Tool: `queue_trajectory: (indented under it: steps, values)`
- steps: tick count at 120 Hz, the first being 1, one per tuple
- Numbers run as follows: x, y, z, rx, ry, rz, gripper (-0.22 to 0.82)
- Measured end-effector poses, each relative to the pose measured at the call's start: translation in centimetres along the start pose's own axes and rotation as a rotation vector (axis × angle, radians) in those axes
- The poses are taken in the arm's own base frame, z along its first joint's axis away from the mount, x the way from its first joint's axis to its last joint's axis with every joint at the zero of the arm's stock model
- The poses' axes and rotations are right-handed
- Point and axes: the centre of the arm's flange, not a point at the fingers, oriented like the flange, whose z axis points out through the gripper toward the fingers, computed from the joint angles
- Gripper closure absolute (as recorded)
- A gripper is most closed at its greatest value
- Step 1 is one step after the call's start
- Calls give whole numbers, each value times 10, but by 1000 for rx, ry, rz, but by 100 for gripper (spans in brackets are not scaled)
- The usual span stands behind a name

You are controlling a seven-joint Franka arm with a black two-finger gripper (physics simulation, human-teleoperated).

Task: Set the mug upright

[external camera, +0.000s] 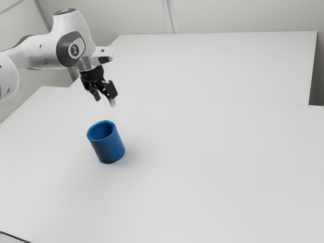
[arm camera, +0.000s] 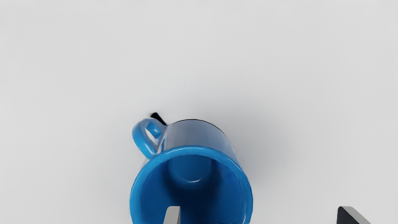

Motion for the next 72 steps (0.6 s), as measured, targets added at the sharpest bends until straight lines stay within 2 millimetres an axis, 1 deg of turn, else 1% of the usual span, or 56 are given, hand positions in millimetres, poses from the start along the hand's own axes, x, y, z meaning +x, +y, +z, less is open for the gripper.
queue_trajectory:
  steps: [5,10,22,27,34,41,72]
  values:
    - [2,-4,-25,-1,26,-15,5]
    - [0,-2,-46,-2,43,-21,4]
    - [-9,12,-91,2,78,-17,3]
    - [-12,19,-103,1,84,-13,2]
    - [-15,28,-110,-3,79,-5,2]
    - [-16,37,-113,-8,70,3,1]
    - [-13,67,-111,-24,36,37,0]
